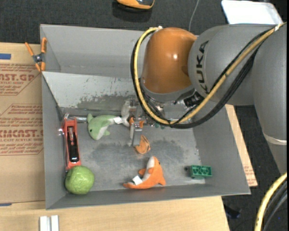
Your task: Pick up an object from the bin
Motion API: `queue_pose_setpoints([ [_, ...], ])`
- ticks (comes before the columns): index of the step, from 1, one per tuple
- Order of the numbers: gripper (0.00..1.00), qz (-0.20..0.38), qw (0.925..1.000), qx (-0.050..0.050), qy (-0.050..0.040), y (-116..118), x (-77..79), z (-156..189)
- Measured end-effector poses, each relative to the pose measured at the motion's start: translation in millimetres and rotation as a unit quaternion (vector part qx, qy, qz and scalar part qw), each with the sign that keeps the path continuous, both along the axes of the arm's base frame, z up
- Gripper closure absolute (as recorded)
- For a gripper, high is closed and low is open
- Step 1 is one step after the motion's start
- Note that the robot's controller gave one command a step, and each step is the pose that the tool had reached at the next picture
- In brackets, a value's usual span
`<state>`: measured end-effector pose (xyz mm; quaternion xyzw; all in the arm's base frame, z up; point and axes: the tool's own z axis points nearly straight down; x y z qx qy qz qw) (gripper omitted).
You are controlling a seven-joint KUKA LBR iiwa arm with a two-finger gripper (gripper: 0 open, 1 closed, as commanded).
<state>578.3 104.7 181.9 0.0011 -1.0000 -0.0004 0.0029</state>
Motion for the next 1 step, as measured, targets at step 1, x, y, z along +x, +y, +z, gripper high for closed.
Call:
queue_pose_setpoints([
  [1,0.0,0.0,1.0,0.0,-0.0038,-0.6,1.9,4.4],
])
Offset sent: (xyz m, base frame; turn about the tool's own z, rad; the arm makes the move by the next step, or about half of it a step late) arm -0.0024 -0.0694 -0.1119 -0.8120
